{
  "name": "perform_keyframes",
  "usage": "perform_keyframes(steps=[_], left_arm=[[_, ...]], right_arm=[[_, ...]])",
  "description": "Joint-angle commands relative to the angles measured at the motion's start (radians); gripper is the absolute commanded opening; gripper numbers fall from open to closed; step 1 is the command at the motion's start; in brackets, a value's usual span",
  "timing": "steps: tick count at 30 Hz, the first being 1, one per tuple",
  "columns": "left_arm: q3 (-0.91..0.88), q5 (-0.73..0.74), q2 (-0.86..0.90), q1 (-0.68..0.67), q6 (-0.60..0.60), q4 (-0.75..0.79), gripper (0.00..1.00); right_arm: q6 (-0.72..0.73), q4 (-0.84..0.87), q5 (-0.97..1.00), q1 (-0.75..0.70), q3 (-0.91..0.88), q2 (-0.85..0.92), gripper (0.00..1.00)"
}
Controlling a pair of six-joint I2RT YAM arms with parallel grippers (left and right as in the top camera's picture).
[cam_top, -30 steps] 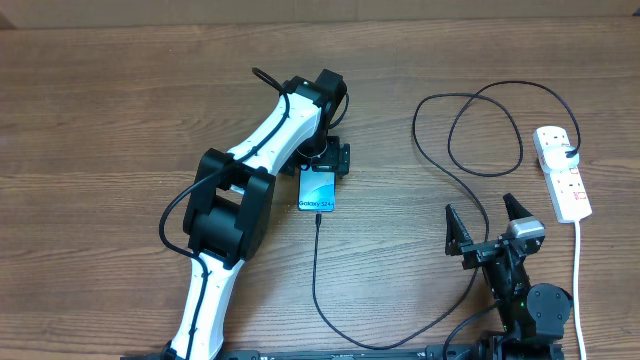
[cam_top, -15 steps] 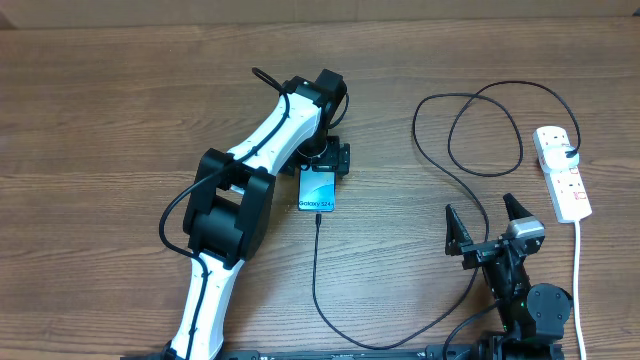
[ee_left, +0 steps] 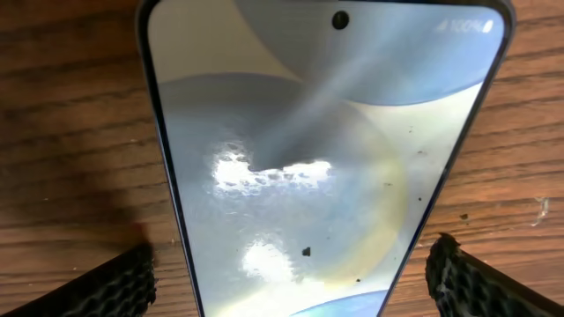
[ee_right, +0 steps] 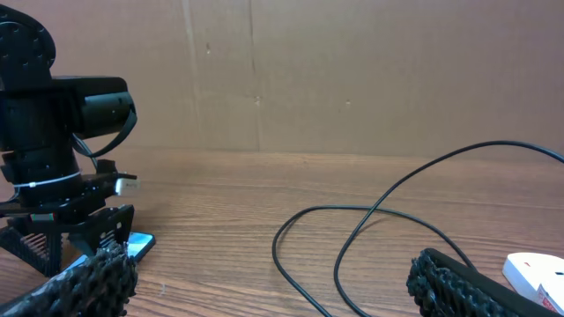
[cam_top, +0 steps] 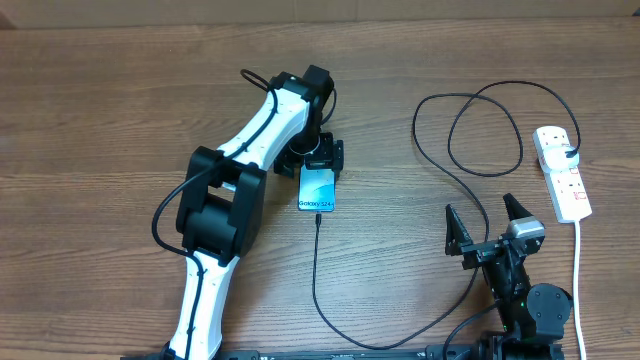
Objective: Plug charger to phone and switch on socket
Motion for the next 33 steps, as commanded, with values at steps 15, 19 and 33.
perform_keyframes(steps=[15,19,33], left_arm=[[-0.043,-0.017,0.053,-0.013,-0.006,0.053,0.98],[-0.043,-0.018,0.053,-0.020,-0.006,0.026,0.95],[-0.056,-0.057,0.053,-0.056,-0.035,0.016,0.84]], right_arm=[[0.003,0.005,0.003,0.001,-0.010,-0.009,1.00],[0.003,0.005,0.003,0.001,-0.010,-0.009,1.00],[0.003,0.005,0.003,0.001,-0.010,-0.009,1.00]])
